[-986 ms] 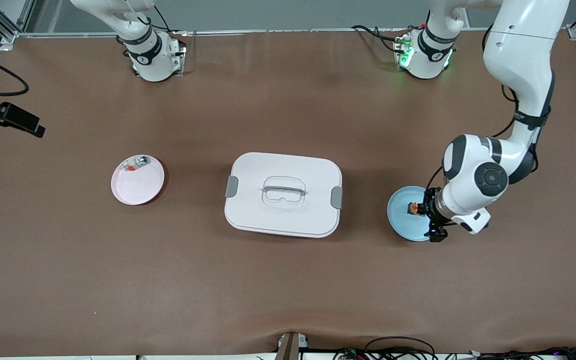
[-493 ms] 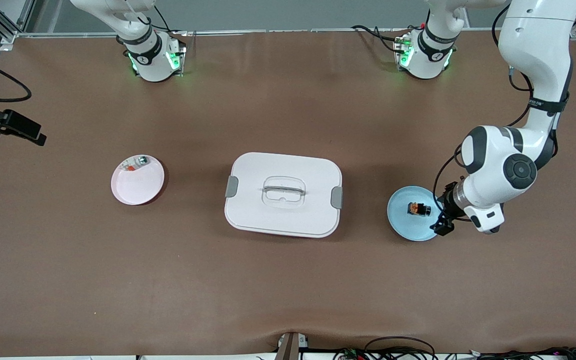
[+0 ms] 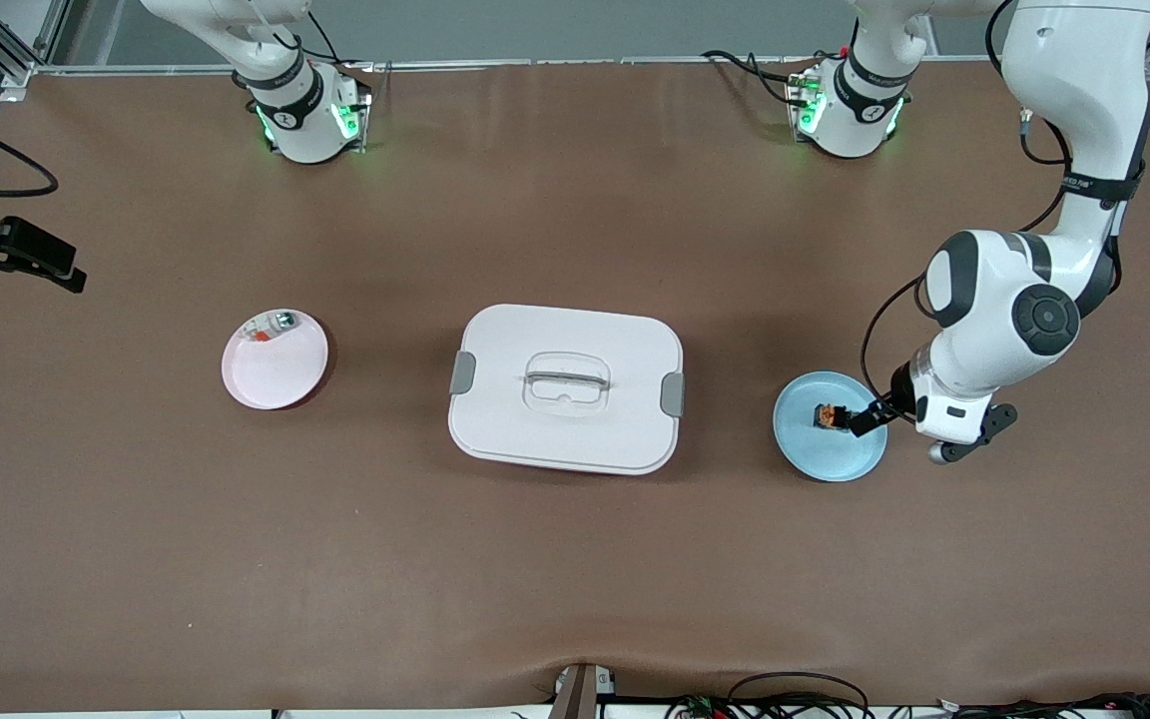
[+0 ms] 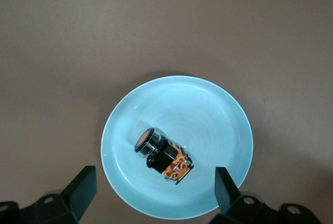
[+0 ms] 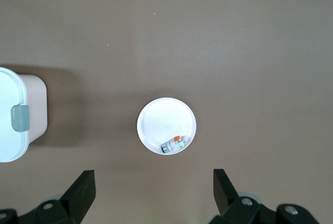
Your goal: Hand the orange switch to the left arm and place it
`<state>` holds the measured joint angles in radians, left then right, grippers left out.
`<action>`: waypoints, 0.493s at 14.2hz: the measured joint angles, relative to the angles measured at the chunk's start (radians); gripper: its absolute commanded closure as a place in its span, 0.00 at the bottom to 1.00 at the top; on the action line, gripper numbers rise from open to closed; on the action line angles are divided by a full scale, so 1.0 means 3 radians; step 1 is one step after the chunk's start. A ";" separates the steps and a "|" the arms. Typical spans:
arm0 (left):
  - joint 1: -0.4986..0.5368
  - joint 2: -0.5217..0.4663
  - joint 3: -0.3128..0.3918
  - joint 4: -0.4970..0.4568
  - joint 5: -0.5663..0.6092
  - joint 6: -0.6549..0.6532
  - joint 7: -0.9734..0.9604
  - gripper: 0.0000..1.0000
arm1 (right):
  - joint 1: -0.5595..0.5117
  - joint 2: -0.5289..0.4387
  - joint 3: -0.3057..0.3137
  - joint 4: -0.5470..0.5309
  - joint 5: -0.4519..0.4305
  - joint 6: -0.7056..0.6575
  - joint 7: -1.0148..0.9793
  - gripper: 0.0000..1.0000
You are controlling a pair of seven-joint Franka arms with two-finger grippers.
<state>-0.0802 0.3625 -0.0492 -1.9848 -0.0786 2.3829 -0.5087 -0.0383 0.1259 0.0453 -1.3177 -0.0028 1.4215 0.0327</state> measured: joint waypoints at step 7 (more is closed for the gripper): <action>0.0004 -0.0204 0.0048 -0.0031 -0.0004 0.0000 0.1223 0.00 | -0.0004 -0.0042 -0.0001 -0.0044 0.0000 0.0044 -0.0040 0.00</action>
<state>-0.0790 0.3012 -0.0349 -1.9940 -0.0797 2.3830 -0.1419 -0.0396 0.1134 0.0449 -1.3307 -0.0028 1.4347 0.0208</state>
